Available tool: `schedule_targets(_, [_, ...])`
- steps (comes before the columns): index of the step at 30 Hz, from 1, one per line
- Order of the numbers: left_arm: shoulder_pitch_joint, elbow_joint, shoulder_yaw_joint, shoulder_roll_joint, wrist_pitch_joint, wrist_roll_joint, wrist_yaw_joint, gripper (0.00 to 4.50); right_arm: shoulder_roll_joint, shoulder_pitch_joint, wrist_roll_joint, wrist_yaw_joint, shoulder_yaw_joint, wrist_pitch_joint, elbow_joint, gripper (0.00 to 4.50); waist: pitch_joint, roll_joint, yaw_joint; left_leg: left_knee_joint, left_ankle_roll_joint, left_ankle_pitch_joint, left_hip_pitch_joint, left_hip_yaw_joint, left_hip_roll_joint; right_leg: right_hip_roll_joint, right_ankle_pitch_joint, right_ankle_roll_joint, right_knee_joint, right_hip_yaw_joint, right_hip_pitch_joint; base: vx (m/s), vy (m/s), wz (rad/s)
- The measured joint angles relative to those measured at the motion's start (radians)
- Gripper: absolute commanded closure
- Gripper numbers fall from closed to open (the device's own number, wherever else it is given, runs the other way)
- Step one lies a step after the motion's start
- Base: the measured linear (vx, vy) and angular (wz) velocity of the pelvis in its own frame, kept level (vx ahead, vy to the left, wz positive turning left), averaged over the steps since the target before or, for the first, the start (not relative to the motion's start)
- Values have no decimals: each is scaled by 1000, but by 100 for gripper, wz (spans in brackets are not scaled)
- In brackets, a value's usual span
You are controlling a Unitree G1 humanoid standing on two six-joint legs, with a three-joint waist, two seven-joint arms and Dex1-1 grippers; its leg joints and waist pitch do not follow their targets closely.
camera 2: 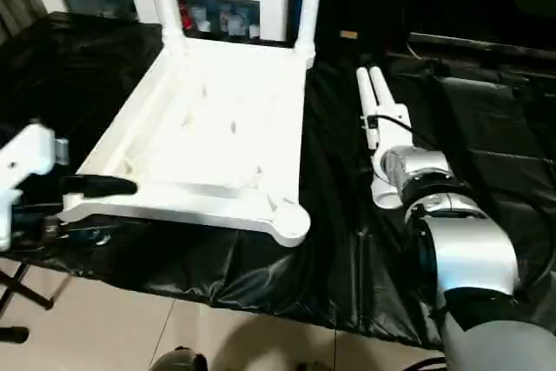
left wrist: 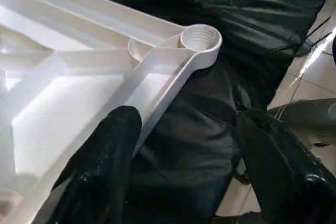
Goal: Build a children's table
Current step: Pick table leg
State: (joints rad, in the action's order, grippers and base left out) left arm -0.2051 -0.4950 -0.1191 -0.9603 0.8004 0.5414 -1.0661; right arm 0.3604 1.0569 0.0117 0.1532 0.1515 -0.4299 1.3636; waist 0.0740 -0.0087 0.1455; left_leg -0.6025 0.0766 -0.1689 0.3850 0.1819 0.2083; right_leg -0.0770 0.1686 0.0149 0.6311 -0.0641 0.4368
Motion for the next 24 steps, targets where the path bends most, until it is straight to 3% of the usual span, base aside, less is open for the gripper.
schedule_targets(5, [-111, 76, 94, 79, -38, -28, -2, 115, 6, -4, 3, 17, 0, -24, 3, 164, -2, -8, 3, -1, 2, 1, 0, 0, 0, 0, 0, 1, 1, 0, -1, 0, 0, 0])
schedule_targets(14, [-159, 153, 209, 133, -69, -53, -23, 115, 10, -5, 1, 27, 10, -44, 4, 248, -5, -12, -1, -2, 4, 3, -1, -1, 0, 0, 0, 1, 5, 0, -1, 0, 0, 0])
schedule_targets(24, [-199, 227, 238, 151, -112, -87, -40, 115, 10, -8, -40, -17, 69, -37, 5, 266, -4, -12, -1, -7, 4, 3, 0, -3, 0, 0, 0, 0, 10, 0, 0, 0, 0, 0])
